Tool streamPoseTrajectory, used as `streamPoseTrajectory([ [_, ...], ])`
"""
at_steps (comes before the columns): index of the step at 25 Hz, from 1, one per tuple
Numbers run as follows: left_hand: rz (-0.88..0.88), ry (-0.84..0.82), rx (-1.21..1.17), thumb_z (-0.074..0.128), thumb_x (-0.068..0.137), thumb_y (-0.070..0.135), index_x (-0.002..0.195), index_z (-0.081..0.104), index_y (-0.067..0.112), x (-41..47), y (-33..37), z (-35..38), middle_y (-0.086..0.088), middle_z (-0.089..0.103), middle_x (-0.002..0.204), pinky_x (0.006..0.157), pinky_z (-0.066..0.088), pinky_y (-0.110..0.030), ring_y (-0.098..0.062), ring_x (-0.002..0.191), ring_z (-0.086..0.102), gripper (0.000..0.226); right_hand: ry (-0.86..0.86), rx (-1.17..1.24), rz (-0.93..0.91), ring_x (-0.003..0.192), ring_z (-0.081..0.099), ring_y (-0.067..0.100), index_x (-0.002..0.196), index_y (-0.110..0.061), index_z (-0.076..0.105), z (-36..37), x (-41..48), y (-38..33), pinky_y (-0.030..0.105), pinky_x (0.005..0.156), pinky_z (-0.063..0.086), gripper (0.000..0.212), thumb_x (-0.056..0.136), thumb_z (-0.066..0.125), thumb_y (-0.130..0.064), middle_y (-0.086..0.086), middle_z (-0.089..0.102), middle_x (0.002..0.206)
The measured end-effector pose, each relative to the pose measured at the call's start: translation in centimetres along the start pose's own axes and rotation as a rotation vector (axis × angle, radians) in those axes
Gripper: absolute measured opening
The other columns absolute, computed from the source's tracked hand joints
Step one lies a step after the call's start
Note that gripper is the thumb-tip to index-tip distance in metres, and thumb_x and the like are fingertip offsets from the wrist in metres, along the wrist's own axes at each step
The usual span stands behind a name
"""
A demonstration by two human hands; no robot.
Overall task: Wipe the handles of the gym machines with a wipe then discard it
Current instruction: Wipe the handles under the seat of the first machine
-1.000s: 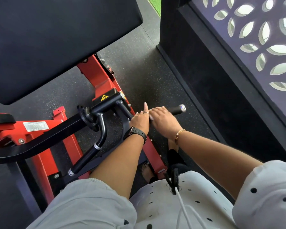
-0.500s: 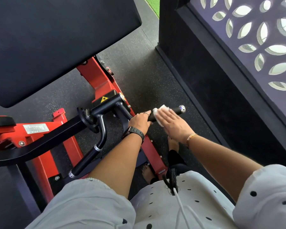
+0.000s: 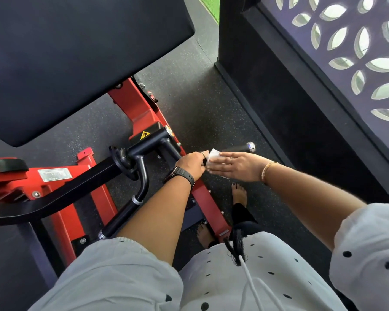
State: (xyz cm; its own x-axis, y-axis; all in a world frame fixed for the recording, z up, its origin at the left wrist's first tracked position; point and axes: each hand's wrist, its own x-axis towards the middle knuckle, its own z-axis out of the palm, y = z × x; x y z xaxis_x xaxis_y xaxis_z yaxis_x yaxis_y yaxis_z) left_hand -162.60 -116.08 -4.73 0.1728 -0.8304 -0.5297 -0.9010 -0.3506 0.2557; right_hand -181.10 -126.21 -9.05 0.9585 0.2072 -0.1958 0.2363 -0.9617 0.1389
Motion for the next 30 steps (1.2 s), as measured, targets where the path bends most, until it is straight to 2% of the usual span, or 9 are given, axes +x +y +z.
streamPoseTrajectory([
  [4,0.09,-0.11,0.137,0.056,0.094,0.037,0.153,0.013,0.019,0.0,-0.4,0.1,-0.002,0.024,0.157,0.111,0.032,-0.035,-0.021,0.141,0.03,0.076,-0.144,-0.174,-0.149,0.145,0.001,0.014,0.151,-0.016,0.017,0.2,-1.9,2.8,0.041,0.115,-0.007,0.056,0.097,0.031,-0.021,-0.004,0.011,0.158],
  [8,0.122,-0.072,0.289,0.049,0.093,0.048,0.151,-0.01,0.009,-1.3,-0.3,1.7,-0.008,-0.011,0.16,0.12,0.002,-0.037,-0.019,0.147,-0.007,0.091,-0.13,-0.165,-0.123,0.144,-0.004,0.016,0.15,-0.017,0.013,-0.3,-3.4,4.2,0.041,0.116,-0.005,0.057,0.096,0.031,-0.021,-0.006,0.004,0.157],
  [12,0.112,-0.038,0.308,0.047,0.092,0.047,0.15,-0.015,0.01,-1.5,-0.4,2.1,-0.007,-0.02,0.158,0.119,-0.003,-0.036,-0.019,0.147,-0.013,0.093,-0.108,-0.091,-0.108,0.145,0.01,0.016,0.149,-0.015,0.022,-0.3,1.2,0.4,0.041,0.116,-0.001,0.056,0.095,0.037,-0.022,-0.003,0.019,0.156],
  [16,0.13,-0.061,0.343,0.047,0.092,0.047,0.149,-0.018,0.011,-1.5,-0.6,2.1,-0.007,-0.024,0.157,0.119,-0.003,-0.037,-0.019,0.146,-0.014,0.094,-0.232,-0.234,-0.162,0.144,-0.012,0.015,0.149,-0.009,0.022,0.7,-2.2,1.7,0.041,0.11,-0.02,0.052,0.099,0.029,-0.02,0.001,0.007,0.158],
  [18,0.112,-0.058,0.34,0.049,0.091,0.045,0.149,-0.019,0.011,-1.5,-0.6,2.3,-0.007,-0.025,0.157,0.119,-0.004,-0.037,-0.019,0.146,-0.015,0.096,-0.23,-0.266,-0.152,0.143,-0.011,0.016,0.148,-0.01,0.025,0.6,-5.5,3.9,0.043,0.114,-0.012,0.052,0.097,0.031,-0.019,0.0,0.009,0.158],
  [22,0.102,-0.05,0.339,0.051,0.088,0.041,0.148,-0.021,0.011,-1.4,-0.5,2.6,-0.006,-0.025,0.156,0.117,-0.007,-0.036,-0.019,0.146,-0.017,0.098,-0.035,0.036,0.07,0.139,0.031,0.022,0.146,-0.014,0.031,-0.4,-6.8,4.5,0.041,0.114,0.027,0.053,0.093,0.033,-0.014,0.0,0.033,0.151],
  [24,0.104,-0.054,0.337,0.052,0.086,0.038,0.147,-0.022,0.012,-1.3,-0.6,2.5,-0.006,-0.025,0.156,0.116,-0.008,-0.035,-0.018,0.145,-0.017,0.099,-0.023,0.221,0.199,0.139,0.032,0.023,0.148,-0.015,0.027,-0.8,-4.3,2.9,0.039,0.115,0.027,0.052,0.096,0.028,-0.016,0.004,0.03,0.153],
  [27,0.108,-0.052,0.359,0.052,0.085,0.04,0.146,-0.024,0.01,-1.3,-0.6,2.6,-0.007,-0.025,0.157,0.116,-0.007,-0.036,-0.019,0.145,-0.018,0.101,-0.069,0.498,0.523,0.144,0.021,0.021,0.151,-0.013,0.017,-1.7,0.5,0.0,0.033,0.118,0.013,0.056,0.098,0.037,-0.016,0.006,0.021,0.156],
  [30,0.095,-0.037,0.381,0.05,0.086,0.043,0.14,-0.03,0.007,-1.5,-0.5,2.7,-0.01,-0.025,0.156,0.117,-0.007,-0.035,-0.02,0.145,-0.019,0.104,0.047,0.719,0.745,0.133,0.041,0.025,0.141,-0.009,0.04,-2.8,4.4,-1.6,0.033,0.114,0.022,0.045,0.096,0.042,-0.016,0.011,0.047,0.142],
])
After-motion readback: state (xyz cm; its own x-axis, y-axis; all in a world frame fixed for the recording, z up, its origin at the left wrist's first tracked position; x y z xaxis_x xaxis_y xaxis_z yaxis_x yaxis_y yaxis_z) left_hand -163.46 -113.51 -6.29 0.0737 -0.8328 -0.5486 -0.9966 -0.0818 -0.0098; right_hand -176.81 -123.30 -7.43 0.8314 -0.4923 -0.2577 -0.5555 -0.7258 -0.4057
